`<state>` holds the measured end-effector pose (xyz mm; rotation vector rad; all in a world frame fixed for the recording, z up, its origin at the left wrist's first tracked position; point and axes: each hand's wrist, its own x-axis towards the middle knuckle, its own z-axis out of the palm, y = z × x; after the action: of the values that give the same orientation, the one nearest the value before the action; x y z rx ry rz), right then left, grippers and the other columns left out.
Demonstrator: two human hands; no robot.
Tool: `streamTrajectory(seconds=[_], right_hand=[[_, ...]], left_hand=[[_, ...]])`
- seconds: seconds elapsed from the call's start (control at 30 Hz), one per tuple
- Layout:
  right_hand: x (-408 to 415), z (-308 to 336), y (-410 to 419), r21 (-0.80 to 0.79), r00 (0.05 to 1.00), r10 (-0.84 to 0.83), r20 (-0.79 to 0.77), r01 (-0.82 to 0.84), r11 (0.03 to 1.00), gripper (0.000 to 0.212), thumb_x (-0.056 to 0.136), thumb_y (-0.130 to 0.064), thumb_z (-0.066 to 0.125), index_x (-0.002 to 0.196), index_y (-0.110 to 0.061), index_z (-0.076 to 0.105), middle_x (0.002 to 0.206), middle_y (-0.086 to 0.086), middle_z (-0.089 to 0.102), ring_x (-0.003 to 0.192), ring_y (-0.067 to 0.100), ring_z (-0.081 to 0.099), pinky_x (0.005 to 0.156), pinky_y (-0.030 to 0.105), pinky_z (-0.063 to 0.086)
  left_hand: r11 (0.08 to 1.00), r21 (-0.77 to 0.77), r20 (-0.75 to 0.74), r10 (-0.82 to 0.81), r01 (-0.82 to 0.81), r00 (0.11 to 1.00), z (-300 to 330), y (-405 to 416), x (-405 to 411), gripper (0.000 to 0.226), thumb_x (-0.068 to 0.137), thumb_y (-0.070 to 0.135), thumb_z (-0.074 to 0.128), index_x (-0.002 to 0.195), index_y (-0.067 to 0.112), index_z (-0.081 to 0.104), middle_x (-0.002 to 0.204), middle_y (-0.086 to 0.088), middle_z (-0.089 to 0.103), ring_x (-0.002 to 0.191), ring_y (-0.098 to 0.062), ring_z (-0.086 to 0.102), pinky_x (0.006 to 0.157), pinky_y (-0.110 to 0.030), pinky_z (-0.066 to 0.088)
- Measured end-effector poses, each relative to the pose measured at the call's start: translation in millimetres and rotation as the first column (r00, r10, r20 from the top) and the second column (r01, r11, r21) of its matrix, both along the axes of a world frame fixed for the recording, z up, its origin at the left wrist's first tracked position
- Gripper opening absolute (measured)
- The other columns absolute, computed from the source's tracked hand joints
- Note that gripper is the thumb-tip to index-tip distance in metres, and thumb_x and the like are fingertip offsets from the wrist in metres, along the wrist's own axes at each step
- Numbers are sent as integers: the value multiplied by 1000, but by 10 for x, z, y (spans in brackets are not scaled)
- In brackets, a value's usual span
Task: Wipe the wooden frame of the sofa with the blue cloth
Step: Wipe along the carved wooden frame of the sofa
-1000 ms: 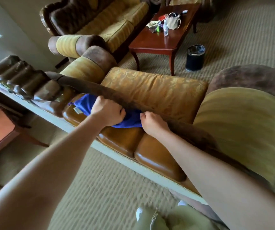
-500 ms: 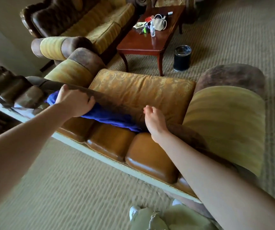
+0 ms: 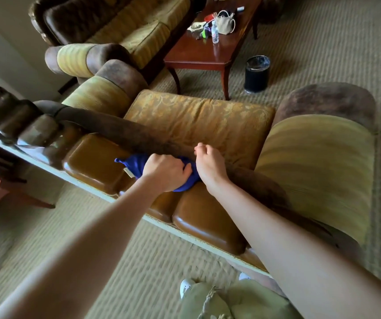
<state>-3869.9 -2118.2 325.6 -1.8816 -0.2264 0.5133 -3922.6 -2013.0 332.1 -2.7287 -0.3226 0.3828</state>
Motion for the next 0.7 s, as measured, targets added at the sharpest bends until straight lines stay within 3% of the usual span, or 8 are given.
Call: streamTrajectory(seconds=[0.1, 0.2, 0.3, 0.4, 0.57, 0.67, 0.7], right_hand=[[-55, 4, 36, -91, 993, 95, 70, -88, 992, 41, 103, -26, 29, 121, -2, 57, 122, 12, 61, 108, 25, 58, 82, 26, 41], [-104, 6, 77, -271, 960, 238, 149, -192, 943, 40, 103, -25, 28, 123, -6, 56, 121, 12, 60, 107, 25, 58, 86, 32, 45], [-108, 0, 87, -364, 931, 338, 136, -270, 892, 36, 99, -17, 33, 131, -11, 51, 129, 10, 56, 114, 28, 55, 93, 37, 46], [-120, 12, 104, -391, 885, 451, 117, -376, 840, 39, 97, -16, 34, 134, -16, 48, 133, 9, 53, 115, 29, 53, 96, 39, 46], [-258, 37, 353, -368, 800, 583, 140, -505, 781, 31, 100, -25, 31, 119, -17, 54, 115, 10, 61, 97, 29, 58, 81, 40, 48], [-415, 103, 652, -322, 765, 592, 253, -511, 797, 35, 102, -21, 28, 126, -9, 50, 119, 14, 60, 109, 30, 56, 88, 38, 43], [-468, 142, 758, -289, 759, 586, 283, -515, 807, 37, 103, -20, 27, 132, -7, 46, 124, 15, 57, 113, 30, 53, 94, 38, 42]], left_hand=[[1000, 3, 37, 12, -12, 999, -19, -37, -45, 62, 101, 40, 15, 77, 16, 67, 84, 0, 69, 79, -20, 60, 66, -30, 38], [1000, -23, 68, -1, 3, 998, 17, -40, -80, 51, 100, 36, 19, 66, 19, 54, 83, -1, 68, 72, -20, 54, 67, -30, 40], [996, -22, 70, -82, 84, 994, 26, 24, -117, 48, 99, 38, 21, 73, 21, 57, 83, 2, 67, 75, -21, 59, 67, -30, 41], [995, -9, 55, -97, 97, 994, 114, 231, -145, 54, 101, 41, 16, 77, 24, 62, 82, 4, 66, 75, -20, 60, 71, -32, 45], [985, 125, 61, -126, 117, 990, 365, 524, -189, 53, 101, 39, 13, 65, 24, 49, 70, 6, 50, 69, -18, 49, 72, -32, 33], [990, 129, 161, -72, 52, 984, 567, 840, -251, 48, 99, 39, 21, 73, 21, 57, 72, 6, 52, 70, -16, 47, 73, -31, 35], [998, 59, 229, -30, 17, 973, 632, 978, -265, 44, 98, 39, 26, 81, 19, 62, 76, 5, 57, 72, -17, 49, 73, -30, 38]])
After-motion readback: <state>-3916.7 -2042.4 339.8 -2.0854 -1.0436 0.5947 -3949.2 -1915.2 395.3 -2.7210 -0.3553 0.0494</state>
